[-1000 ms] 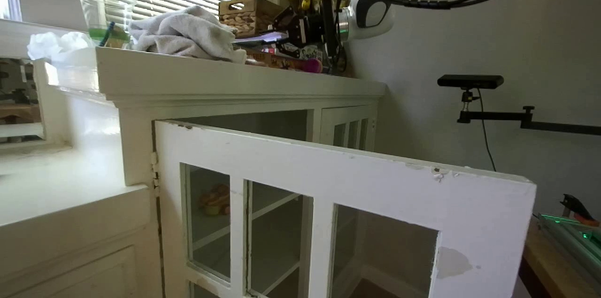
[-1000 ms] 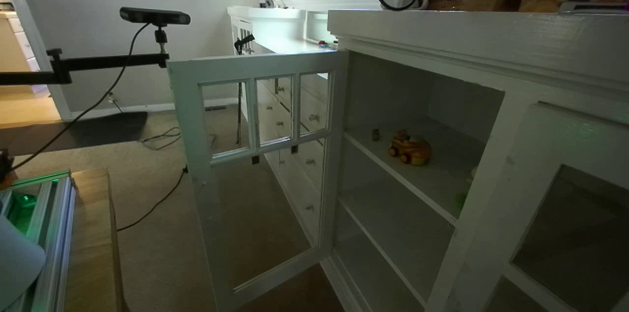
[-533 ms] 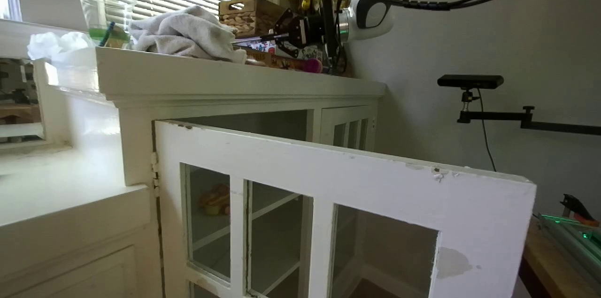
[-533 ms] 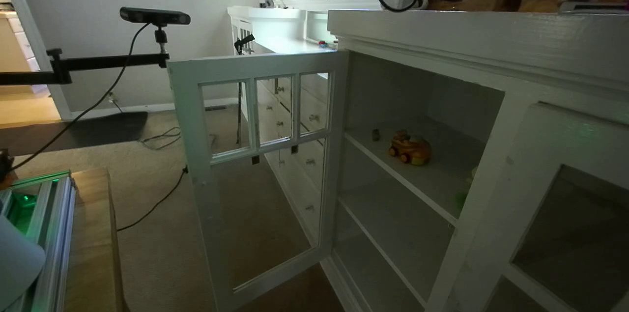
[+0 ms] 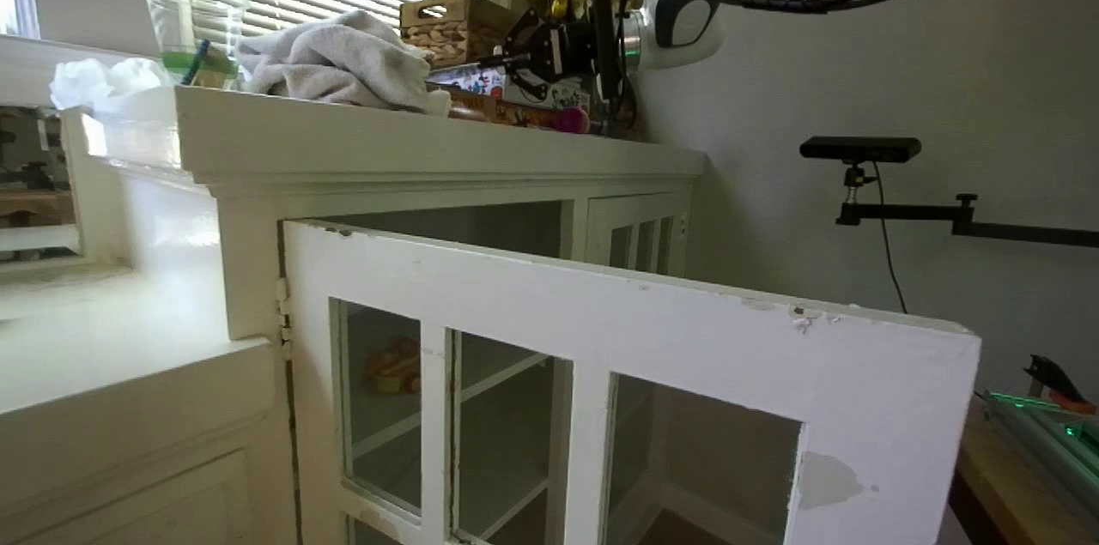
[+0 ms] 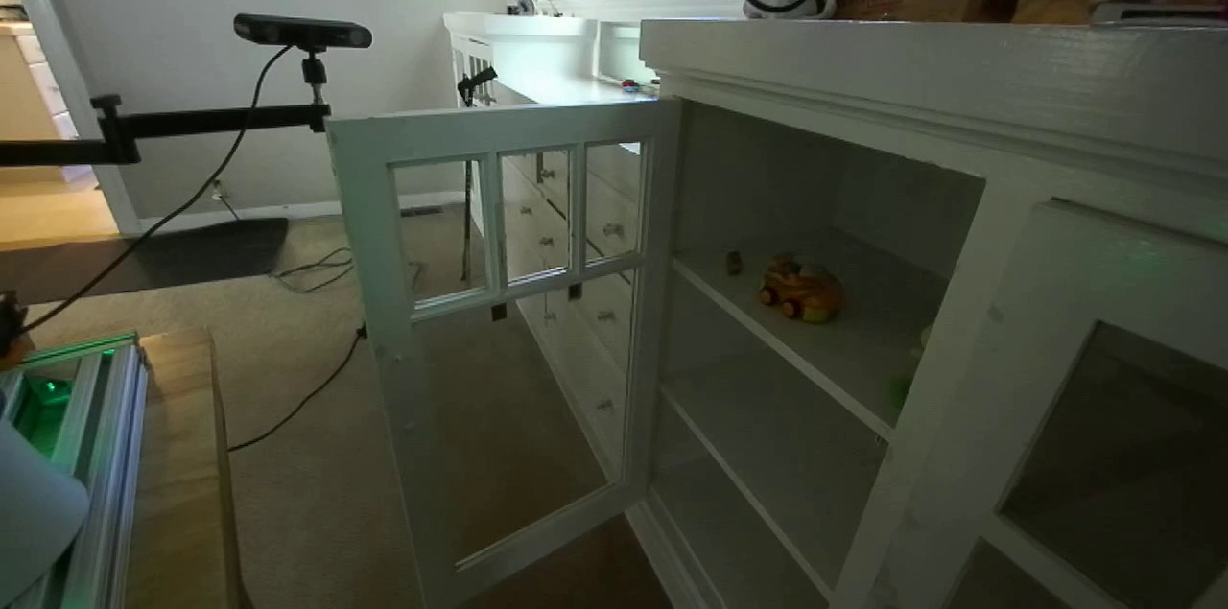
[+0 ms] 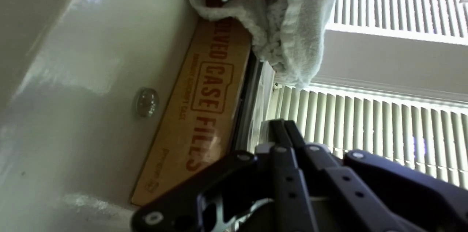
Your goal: Put the paper in the cabinet
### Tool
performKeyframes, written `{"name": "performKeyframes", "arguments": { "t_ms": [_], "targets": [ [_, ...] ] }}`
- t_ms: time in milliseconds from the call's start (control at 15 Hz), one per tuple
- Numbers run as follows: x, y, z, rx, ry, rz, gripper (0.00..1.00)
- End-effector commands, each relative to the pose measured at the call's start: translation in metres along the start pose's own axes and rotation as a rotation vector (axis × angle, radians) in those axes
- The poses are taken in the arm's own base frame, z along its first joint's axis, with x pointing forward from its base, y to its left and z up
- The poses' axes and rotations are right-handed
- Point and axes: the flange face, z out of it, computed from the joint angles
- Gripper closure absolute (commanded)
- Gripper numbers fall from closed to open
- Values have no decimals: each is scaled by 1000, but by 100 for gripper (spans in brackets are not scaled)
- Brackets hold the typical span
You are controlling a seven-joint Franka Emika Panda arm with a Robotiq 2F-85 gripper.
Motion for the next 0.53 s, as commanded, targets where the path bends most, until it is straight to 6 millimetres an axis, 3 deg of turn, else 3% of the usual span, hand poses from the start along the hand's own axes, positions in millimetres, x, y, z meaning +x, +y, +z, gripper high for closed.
{"name": "performKeyframes", "arguments": {
  "t_ms": [0, 467],
  "targets": [
    [-10, -13, -18, 31, -16, 5, 99],
    [-32, -42, -54, 37, -41, 4, 99]
  ]
}}
